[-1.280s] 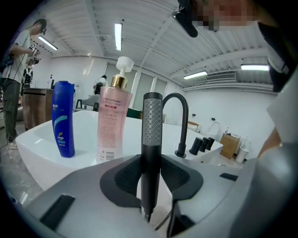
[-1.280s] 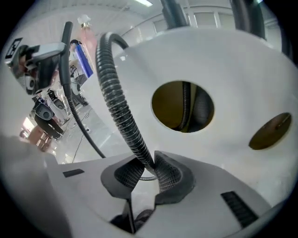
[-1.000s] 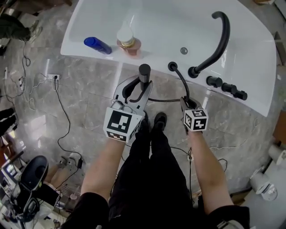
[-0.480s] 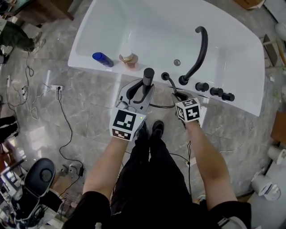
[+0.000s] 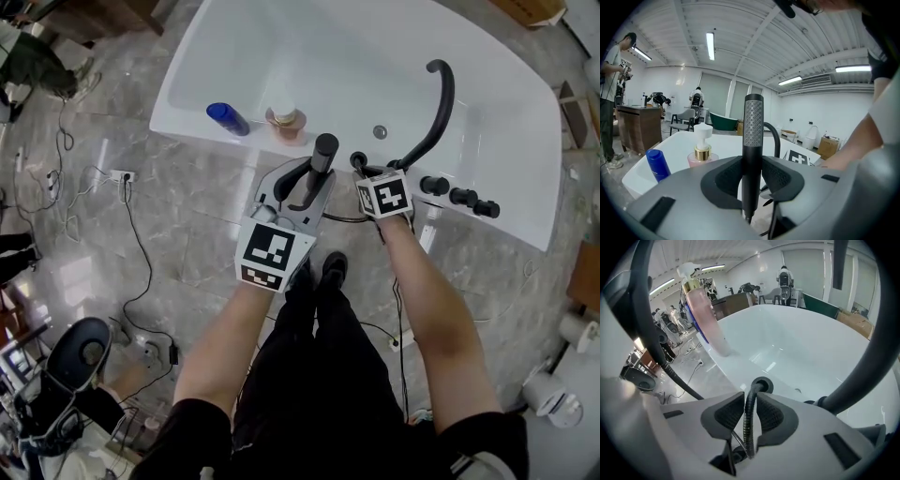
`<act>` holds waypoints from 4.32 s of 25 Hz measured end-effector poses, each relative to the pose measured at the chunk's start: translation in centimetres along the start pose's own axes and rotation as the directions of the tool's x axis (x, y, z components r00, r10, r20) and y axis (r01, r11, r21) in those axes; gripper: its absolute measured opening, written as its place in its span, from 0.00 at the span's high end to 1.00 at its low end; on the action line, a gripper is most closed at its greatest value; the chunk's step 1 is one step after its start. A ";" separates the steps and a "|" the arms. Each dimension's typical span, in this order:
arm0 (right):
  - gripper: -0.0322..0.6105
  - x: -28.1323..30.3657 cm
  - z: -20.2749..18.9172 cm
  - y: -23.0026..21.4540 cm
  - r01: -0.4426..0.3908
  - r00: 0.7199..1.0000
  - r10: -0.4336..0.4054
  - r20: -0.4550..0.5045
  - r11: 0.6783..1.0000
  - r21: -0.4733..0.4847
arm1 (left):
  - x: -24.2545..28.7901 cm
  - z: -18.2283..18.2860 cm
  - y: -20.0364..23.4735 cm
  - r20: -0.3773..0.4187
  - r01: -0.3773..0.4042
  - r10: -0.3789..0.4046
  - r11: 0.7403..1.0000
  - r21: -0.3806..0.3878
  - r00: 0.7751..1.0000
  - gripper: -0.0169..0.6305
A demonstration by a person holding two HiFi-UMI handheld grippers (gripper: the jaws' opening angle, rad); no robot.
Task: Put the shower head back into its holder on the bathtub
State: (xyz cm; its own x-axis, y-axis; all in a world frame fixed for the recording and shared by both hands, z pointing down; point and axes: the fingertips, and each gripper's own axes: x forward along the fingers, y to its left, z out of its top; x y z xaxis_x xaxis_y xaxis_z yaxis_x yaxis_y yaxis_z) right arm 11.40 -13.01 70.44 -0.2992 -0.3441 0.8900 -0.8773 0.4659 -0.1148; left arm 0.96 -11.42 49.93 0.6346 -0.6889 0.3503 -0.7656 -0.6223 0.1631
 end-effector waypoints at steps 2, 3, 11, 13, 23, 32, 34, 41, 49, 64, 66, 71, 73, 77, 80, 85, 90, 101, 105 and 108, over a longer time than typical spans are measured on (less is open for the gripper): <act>0.76 -0.1 0.4 -0.1 0.007 0.999 -0.007 0.037 1.000 0.020 | 0.1 -0.3 0.1 -0.002 0.003 -0.003 1.000 -0.008 1.000 0.77; 0.74 -0.2 0.2 0.0 -0.001 0.998 -0.001 0.057 1.000 0.031 | 0.1 -0.6 0.1 -0.006 0.005 -0.005 1.000 -0.010 1.000 0.77; 0.64 -1.3 -6.7 -1.1 -0.016 0.988 -0.001 0.154 0.993 0.113 | 0.9 -2.7 0.3 -0.030 0.020 -0.020 1.000 -0.002 0.999 0.76; 0.63 0.2 -8.6 -1.6 -0.044 0.980 0.014 0.198 0.988 0.151 | 1.9 -4.3 0.9 -0.034 0.022 -0.022 1.000 0.000 0.999 0.77; 0.57 8.6 -18.3 -1.9 -0.087 0.980 0.031 0.195 0.953 0.289 | 3.4 -8.9 1.5 -0.031 0.018 -0.018 1.000 -0.021 0.999 0.76; 0.65 12.6 -19.1 -1.9 -0.119 0.975 0.032 0.218 0.910 0.397 | 3.8 -11.8 1.2 -0.066 0.024 -0.025 1.000 -0.013 0.998 0.76; 0.65 13.2 -19.0 -1.1 -0.140 0.974 0.054 0.219 0.905 0.401 | 4.0 -12.1 1.3 -0.067 0.022 -0.023 1.000 -0.019 0.997 0.76; 0.84 13.0 -19.3 -1.0 -0.108 0.975 0.007 0.220 0.885 0.452 | 4.0 -12.0 1.4 -0.054 0.023 -0.025 0.999 -0.027 0.998 0.76; 0.84 1.9 -16.2 -2.3 -0.049 0.980 -0.025 0.198 0.931 0.361 | 1.7 -6.2 0.7 -0.058 0.011 -0.014 0.999 -0.051 0.998 0.77; 0.84 -8.3 -4.2 1.8 -0.099 0.988 0.060 0.145 0.955 0.280 | -2.9 9.8 -3.1 0.003 0.086 -0.086 0.995 0.043 0.996 0.77; 0.84 -7.9 -3.0 1.5 -0.100 0.990 0.064 0.125 0.948 0.302 | -3.2 10.7 -3.0 0.004 0.078 -0.078 0.996 0.043 0.997 0.77; 0.81 -6.6 -0.9 0.9 -0.127 0.990 0.103 0.101 0.955 0.267 | -2.8 12.0 -2.7 0.017 0.044 -0.045 0.998 0.044 0.999 0.77; 0.79 -6.8 -0.3 0.2 -0.108 0.992 0.085 0.097 0.962 0.252 | -2.8 12.5 -2.2 0.021 0.022 -0.023 0.999 0.042 1.000 0.77; 0.79 -8.8 0.4 -0.9 -0.126 0.986 0.092 0.138 0.957 0.263 | -3.2 14.3 -2.2 0.034 -0.003 0.003 1.000 0.025 0.999 0.77; 0.79 -11.6 1.2 -1.2 -0.172 0.975 0.133 0.179 0.959 0.225 | -3.4 16.2 -2.7 0.040 -0.022 0.021 0.999 0.032 0.999 0.77; 0.80 -18.2 2.7 -2.4 -0.232 0.938 0.167 0.304 0.954 0.192 | -3.3 19.0 -4.2 0.058 -0.046 0.043 0.998 0.052 0.997 0.77; 0.84 -25.3 4.2 -4.4 -0.262 0.885 0.169 0.433 0.951 0.164 | -3.3 22.4 -5.4 0.093 -0.071 0.065 0.995 0.068 0.994 0.77; 0.84 -36.1 5.8 -9.4 -0.211 0.814 0.122 0.567 0.973 0.093 | -2.9 27.2 -8.7 0.123 -0.120 0.107 0.987 0.108 0.987 0.77; 0.90 -38.6 6.4 -10.5 -0.234 0.773 0.127 0.621 0.968 0.094 | -2.6 28.6 -9.5 0.139 -0.131 0.115 0.984 0.117 0.984 0.77; 0.93 -40.7 6.7 -11.7 -0.252 0.746 0.121 0.655 0.961 0.109 | -2.5 29.6 -10.4 0.147 -0.136 0.118 0.983 0.120 0.982 0.77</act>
State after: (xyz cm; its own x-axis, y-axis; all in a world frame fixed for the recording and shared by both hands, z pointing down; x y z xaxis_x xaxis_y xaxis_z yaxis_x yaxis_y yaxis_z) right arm 31.32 -9.93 32.59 -0.5752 -0.7341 0.3610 -0.8091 0.4455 -0.3832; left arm 10.51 -14.22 20.08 0.5484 -0.8047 0.2275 -0.8267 -0.5627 0.0022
